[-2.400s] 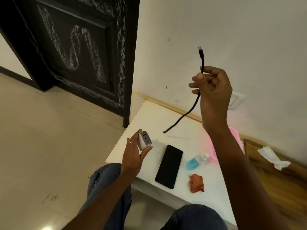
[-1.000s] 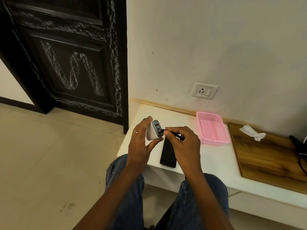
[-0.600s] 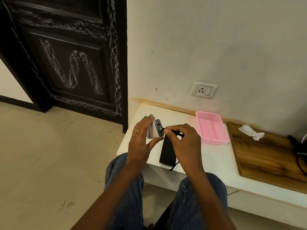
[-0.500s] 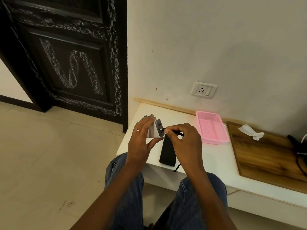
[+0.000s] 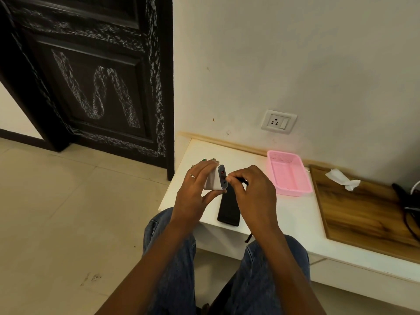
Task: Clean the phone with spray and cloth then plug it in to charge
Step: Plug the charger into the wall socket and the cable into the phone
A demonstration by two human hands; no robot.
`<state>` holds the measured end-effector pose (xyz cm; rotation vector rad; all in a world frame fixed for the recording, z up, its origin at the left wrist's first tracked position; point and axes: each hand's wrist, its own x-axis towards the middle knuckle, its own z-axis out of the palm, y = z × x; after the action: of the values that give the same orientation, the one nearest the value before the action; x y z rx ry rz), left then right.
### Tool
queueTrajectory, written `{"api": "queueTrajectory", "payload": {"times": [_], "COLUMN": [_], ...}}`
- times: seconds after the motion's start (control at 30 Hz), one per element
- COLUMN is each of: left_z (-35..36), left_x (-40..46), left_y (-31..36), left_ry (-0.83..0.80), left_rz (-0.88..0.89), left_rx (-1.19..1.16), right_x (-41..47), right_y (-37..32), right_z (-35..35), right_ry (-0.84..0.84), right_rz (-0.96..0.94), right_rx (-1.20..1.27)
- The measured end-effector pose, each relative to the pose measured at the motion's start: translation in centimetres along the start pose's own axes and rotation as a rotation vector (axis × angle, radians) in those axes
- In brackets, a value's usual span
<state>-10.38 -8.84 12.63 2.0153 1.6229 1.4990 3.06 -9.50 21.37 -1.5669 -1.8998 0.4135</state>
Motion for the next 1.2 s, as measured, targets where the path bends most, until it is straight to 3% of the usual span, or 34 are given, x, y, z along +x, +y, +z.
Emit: {"api": "queueTrajectory", "payload": {"times": [0.33,0.5,0.63,0.9,1.2], "left_z": [0.8,0.6,0.3,-1.1,-0.2], "left_x": [0.5,0.4,1.5,4.0,6.2], "left_y": [0.8,0.3,0.1,0.7,1.0], "left_ry": [-0.064,-0.190,-0.317,-0.342,-0.276], "left_rz": [-0.044,-0.063,-0.015,0.240,0.211], "left_rx": [-0.027,-0.048,0.019,0.279,0.245], "right_x": [0.2,-0.2,0.1,0.5,1.6], "right_y": [1.0,2.1,3.0,4.4,5.2], "right_z": [-0.3,0.1,0.0,-0.3,0.8], "right_ry": [0.058,-0.002,-0.065,-0.300,-0.093], "right_rz": [0.020,0.047,0.078,0.092,0.212], "right_rx": [0.121,0.209,0.327,0.546,0.626]}}
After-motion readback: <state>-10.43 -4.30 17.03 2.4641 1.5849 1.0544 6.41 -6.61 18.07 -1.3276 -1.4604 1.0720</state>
